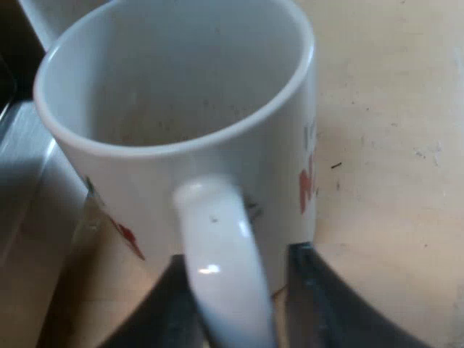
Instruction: Place mug into machine
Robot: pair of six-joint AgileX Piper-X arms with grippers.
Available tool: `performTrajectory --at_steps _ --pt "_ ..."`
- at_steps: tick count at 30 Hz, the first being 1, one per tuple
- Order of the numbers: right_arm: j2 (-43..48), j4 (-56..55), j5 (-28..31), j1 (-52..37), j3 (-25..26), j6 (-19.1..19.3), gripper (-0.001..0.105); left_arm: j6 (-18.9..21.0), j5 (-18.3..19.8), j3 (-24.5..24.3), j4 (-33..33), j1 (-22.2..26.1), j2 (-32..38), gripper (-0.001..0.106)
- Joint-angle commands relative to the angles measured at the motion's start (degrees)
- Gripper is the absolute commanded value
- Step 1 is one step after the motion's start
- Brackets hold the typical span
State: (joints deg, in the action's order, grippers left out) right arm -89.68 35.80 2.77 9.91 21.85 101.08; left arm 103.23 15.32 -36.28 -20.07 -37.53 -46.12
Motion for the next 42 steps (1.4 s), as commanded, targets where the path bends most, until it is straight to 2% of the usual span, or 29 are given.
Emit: performTrajectory --at_steps 1,4,14,17,21,28,36,42 --pt "-0.6 -0.1 0.0 0.1 0.8 0.1 0.008 0.5 -0.3 0.0 0.8 -0.3 0.2 0.073" --pt "-0.6 0.0 0.0 0.1 0.8 0.2 0.000 0.3 -0.3 0.0 0.8 -0.3 0.2 0.073" --pt "2.1 -2.2 -0.4 0.9 0.6 2.8 0.000 -0.6 0.0 0.0 1.2 -0.3 0.2 0.073" --pt "5.8 -5.0 0.8 2.4 0.6 5.4 0.000 0.3 1.5 0.0 1.0 -0.3 0.4 0.073" --pt "12.6 -11.7 8.3 4.9 0.6 5.8 0.000 1.0 1.6 0.0 0.7 -0.3 3.0 0.073" --pt "23.4 -22.6 8.1 5.1 0.6 5.6 0.000 1.1 1.5 0.0 -0.3 -0.3 10.5 0.073" --pt "38.8 -35.0 6.9 6.2 0.5 5.9 0.000 1.1 -1.9 0.0 -11.0 -0.3 17.2 0.073" --pt "48.5 -45.1 7.7 10.9 0.5 7.1 0.000 1.2 -4.6 0.0 -14.2 -0.3 20.3 0.073"
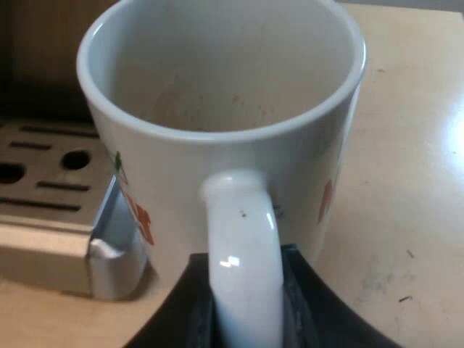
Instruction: Place mug into machine
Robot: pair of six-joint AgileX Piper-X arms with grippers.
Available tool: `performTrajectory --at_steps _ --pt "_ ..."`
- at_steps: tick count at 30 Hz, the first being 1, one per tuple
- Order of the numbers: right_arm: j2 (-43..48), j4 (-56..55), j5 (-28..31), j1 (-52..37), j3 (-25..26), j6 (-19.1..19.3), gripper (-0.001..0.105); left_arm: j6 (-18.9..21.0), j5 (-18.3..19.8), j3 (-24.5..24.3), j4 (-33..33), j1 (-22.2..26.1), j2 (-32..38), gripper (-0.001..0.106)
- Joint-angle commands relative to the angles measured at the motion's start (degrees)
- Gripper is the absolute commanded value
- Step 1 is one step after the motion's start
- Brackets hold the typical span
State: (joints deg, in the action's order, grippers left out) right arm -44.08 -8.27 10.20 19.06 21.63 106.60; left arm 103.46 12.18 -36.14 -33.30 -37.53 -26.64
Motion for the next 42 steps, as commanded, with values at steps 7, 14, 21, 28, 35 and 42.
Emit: performTrajectory --at_steps 7,14,21,28,35,42 --pt "9.2 -6.1 0.3 12.0 1.0 1.7 0.000 1.8 -1.4 -0.2 -5.9 -0.3 3.7 0.073" --pt "8.2 -6.5 3.3 23.1 2.2 1.2 0.000 1.8 -1.7 -0.2 -7.1 -0.3 6.0 0.073" --pt "2.1 -3.4 8.9 32.7 2.2 -4.9 0.000 1.8 -4.5 3.9 -6.5 -0.3 6.0 0.073" --pt "-6.0 5.7 10.6 34.5 2.7 -7.8 0.000 1.8 -7.4 6.6 -1.0 -0.3 6.0 0.073" --pt "-14.3 8.3 10.6 34.5 6.8 -7.8 0.000 1.8 -11.1 8.2 2.9 1.2 6.0 0.073" --pt "-21.7 11.6 10.6 34.5 10.6 -7.8 0.000 -3.2 -2.0 9.9 4.7 10.8 6.0 0.073"
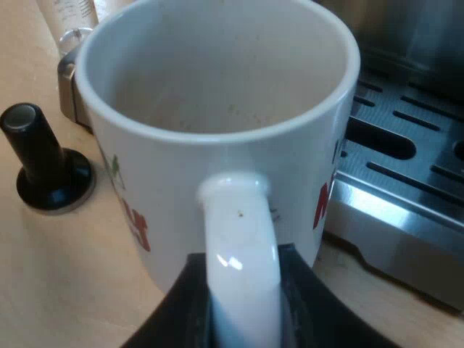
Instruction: Place mug into machine
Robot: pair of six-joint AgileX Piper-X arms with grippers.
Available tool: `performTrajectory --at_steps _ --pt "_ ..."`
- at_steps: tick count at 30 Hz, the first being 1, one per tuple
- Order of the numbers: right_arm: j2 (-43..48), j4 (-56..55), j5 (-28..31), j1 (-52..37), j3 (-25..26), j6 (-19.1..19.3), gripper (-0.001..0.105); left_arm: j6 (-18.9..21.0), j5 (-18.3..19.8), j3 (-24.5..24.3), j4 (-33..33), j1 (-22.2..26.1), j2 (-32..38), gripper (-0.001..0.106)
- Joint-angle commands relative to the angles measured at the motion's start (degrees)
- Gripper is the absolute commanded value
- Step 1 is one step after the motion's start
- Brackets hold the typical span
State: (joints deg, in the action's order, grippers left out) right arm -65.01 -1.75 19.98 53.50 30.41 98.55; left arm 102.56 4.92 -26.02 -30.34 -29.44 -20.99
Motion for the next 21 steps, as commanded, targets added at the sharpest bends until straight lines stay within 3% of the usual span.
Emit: performTrajectory --at_steps 1,2,4,6,21 --pt "-1.5 6.2 0.8 0.1 2.0 0.3 0.000 -3.3 9.5 -0.2 2.2 4.9 0.3 0.073" --pt "-1.9 7.0 0.8 0.1 2.2 0.3 0.000 -3.4 10.1 -0.2 2.4 5.8 0.3 0.073" --pt "-4.4 9.4 0.9 0.1 2.9 0.3 0.000 -3.9 15.7 -0.2 2.0 8.4 0.3 0.073" --pt "-6.2 10.5 0.9 0.1 3.3 0.3 0.000 -3.9 16.8 -0.2 1.9 9.7 0.3 0.073" --pt "-18.4 13.6 4.1 0.1 11.2 0.0 0.000 -3.9 18.3 -0.2 0.2 10.0 0.3 0.073"
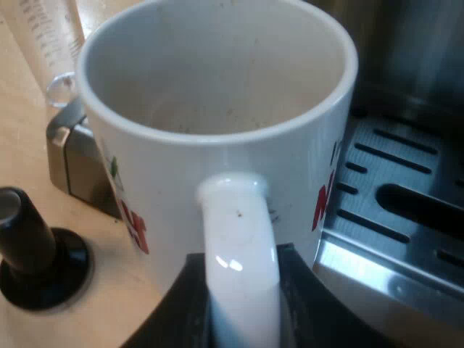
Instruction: Place mug into machine
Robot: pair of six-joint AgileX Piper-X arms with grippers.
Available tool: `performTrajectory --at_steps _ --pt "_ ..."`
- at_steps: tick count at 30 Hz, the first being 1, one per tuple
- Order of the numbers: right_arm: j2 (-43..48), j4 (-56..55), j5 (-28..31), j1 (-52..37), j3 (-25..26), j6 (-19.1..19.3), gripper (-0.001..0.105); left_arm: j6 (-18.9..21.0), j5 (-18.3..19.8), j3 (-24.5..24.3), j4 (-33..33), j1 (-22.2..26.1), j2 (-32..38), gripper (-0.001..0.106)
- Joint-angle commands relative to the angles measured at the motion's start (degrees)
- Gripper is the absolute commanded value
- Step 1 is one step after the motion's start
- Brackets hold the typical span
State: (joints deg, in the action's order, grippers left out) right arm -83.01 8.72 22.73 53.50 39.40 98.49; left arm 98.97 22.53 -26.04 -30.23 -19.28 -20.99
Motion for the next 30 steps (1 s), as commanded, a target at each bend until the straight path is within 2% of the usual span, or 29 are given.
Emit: performTrajectory --at_steps 1,8,16,30 --pt "-1.5 3.1 2.2 0.1 2.9 -1.0 0.000 -0.3 1.0 -0.2 0.0 -0.1 0.3 0.073" --pt "-6.0 3.1 5.7 0.1 5.6 -7.2 0.000 -0.3 2.9 -0.2 -1.2 -0.1 0.3 0.073" --pt "-10.0 6.1 5.9 0.0 8.5 -7.4 0.000 -0.3 3.0 -0.2 -1.6 -0.1 0.3 0.073" --pt "-17.5 6.1 10.6 -0.2 14.7 -7.4 0.000 -0.3 3.0 -0.2 -2.6 -0.1 0.3 0.073"
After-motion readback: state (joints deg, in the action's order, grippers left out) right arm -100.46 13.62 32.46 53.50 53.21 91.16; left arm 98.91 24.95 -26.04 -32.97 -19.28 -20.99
